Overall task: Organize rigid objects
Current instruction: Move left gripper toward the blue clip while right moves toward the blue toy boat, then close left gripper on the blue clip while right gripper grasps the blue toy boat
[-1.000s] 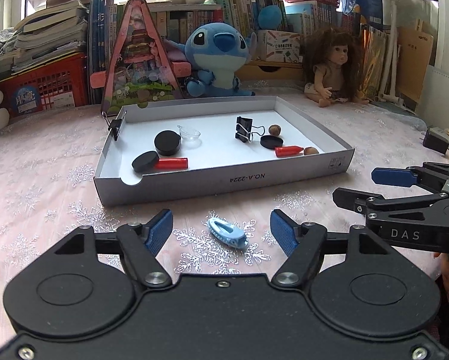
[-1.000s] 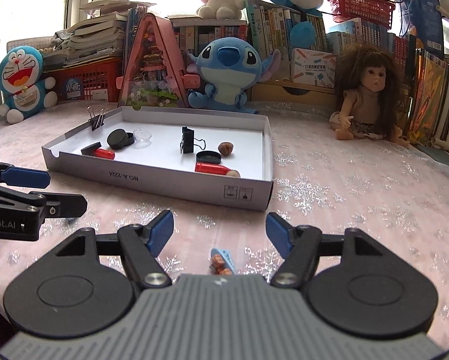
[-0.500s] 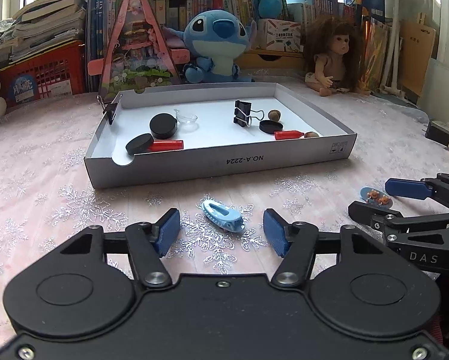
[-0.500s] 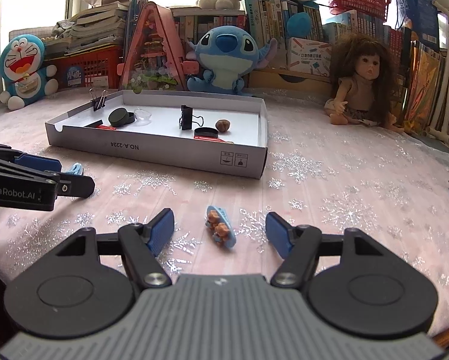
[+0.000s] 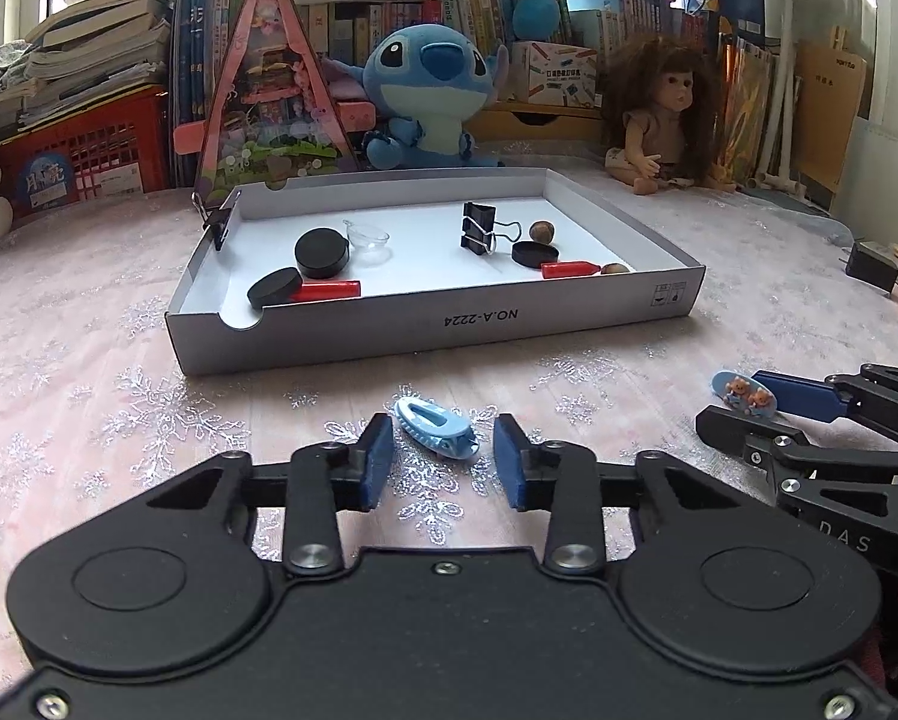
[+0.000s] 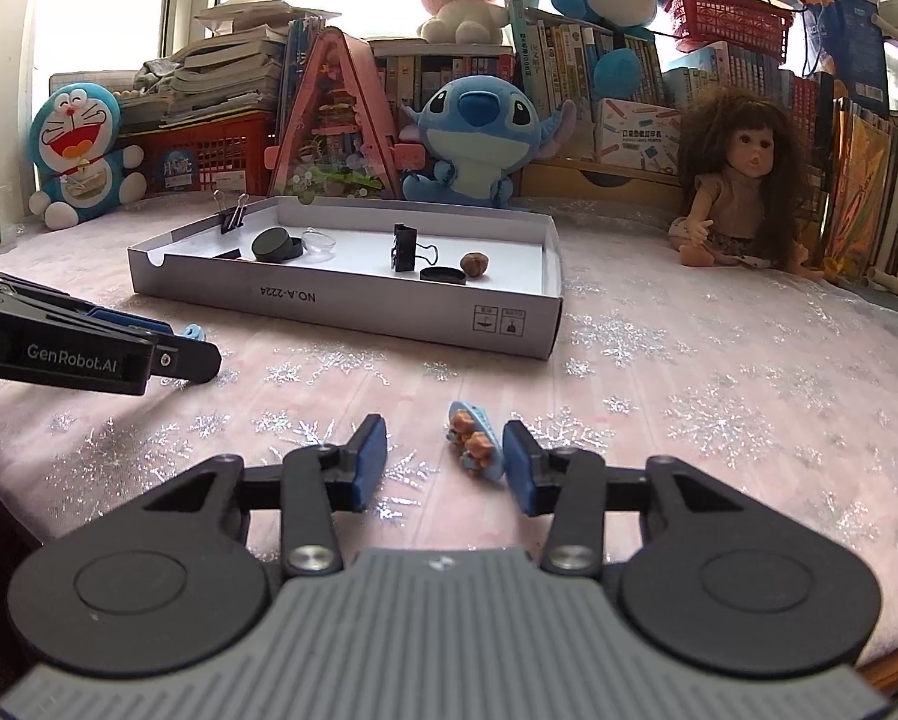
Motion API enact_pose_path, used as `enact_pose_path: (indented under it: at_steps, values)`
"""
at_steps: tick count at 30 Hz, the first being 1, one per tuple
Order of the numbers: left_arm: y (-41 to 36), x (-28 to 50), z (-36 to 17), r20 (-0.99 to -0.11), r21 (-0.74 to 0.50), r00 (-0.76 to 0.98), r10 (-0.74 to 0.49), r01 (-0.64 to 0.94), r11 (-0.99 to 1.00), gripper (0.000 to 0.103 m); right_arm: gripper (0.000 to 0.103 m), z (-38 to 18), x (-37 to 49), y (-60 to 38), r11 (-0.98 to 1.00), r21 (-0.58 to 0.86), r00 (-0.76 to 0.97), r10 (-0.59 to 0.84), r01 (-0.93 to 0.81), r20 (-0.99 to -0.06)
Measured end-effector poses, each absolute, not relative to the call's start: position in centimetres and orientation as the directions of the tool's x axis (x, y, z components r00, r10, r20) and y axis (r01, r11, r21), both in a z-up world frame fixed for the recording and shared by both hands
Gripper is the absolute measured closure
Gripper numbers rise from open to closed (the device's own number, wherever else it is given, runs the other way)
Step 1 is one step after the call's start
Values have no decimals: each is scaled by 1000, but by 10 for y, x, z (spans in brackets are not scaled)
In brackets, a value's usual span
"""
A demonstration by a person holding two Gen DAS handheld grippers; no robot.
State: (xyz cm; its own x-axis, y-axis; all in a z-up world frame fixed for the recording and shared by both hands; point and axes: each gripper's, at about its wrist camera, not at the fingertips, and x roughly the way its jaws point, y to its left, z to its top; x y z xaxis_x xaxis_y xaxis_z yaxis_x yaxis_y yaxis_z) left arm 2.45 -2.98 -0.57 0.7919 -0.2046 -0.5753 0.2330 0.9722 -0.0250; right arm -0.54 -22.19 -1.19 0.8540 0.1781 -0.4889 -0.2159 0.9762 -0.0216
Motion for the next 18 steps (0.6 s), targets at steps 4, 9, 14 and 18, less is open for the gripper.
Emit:
enact_pose_path:
  at_steps: [4, 9, 14, 18]
  values:
    - [-33, 22, -6, -567, -8, 799, -199, 236, 972, 84, 72, -10, -6, -226, 977, -28, 854, 172, -213, -491]
    - [-30, 19, -1, -548, -10, 818, -172, 199, 980, 88, 87, -9, -4, -229, 978, -31, 856, 165, -207, -490]
    - [-28, 18, 2, -533, -7, 831, -158, 183, 983, 88, 88, -7, -1, -225, 975, -39, 861, 172, -217, -479]
    - [-27, 19, 1, -539, -6, 828, -156, 181, 984, 88, 88, -6, 3, -223, 976, -39, 865, 171, -214, -472]
